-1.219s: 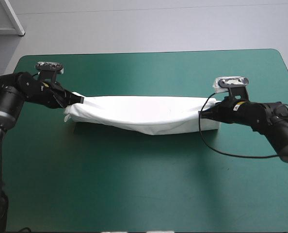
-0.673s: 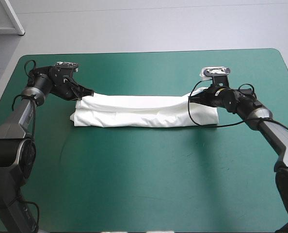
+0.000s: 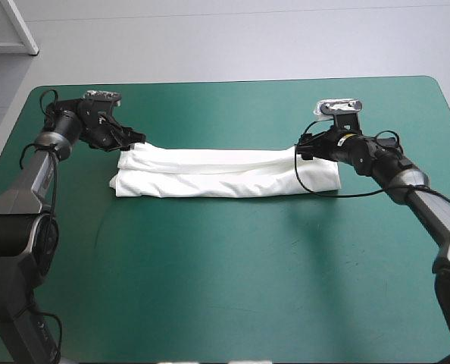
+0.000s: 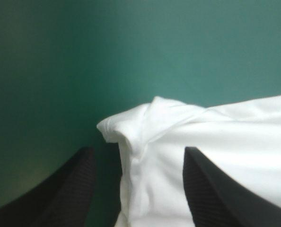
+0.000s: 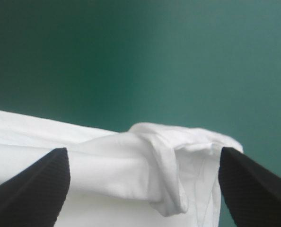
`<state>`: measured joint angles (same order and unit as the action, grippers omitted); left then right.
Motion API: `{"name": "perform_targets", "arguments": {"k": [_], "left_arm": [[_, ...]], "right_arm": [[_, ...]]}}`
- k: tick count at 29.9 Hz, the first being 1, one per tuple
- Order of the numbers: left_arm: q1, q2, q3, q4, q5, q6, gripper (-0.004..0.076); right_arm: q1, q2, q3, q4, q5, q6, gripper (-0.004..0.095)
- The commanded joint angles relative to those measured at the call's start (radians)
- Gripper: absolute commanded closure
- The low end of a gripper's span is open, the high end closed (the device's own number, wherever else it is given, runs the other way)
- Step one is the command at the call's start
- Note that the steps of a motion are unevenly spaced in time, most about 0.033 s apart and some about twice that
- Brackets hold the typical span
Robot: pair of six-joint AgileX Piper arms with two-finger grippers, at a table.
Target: Fold the cloth
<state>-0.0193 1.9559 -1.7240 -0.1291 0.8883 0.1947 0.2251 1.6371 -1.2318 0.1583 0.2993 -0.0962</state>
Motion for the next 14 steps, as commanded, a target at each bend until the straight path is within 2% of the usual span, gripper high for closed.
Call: {"name": "perform_targets", "arguments": {"k": [1, 8, 14], "left_arm": [[-0.004, -0.124, -0.103, -0.043, 0.038, -0.009, 0.0288], [-0.060, -0.164, -0.128, -0.265, 0.126, 0.056, 0.0313], [-0.230, -0.130, -0.100, -0.263, 0.073, 0.056, 0.0456]], "right_arm": [[-0.006, -0.126, -0.035, 0.000, -0.037, -0.006, 0.0098], [-0.053, -0.198, -0.035, 0.031, 0.167, 0.028, 0.0098], [-0.162, -0.198, -0.035, 0.114, 0.287, -0.004, 0.0099]]}}
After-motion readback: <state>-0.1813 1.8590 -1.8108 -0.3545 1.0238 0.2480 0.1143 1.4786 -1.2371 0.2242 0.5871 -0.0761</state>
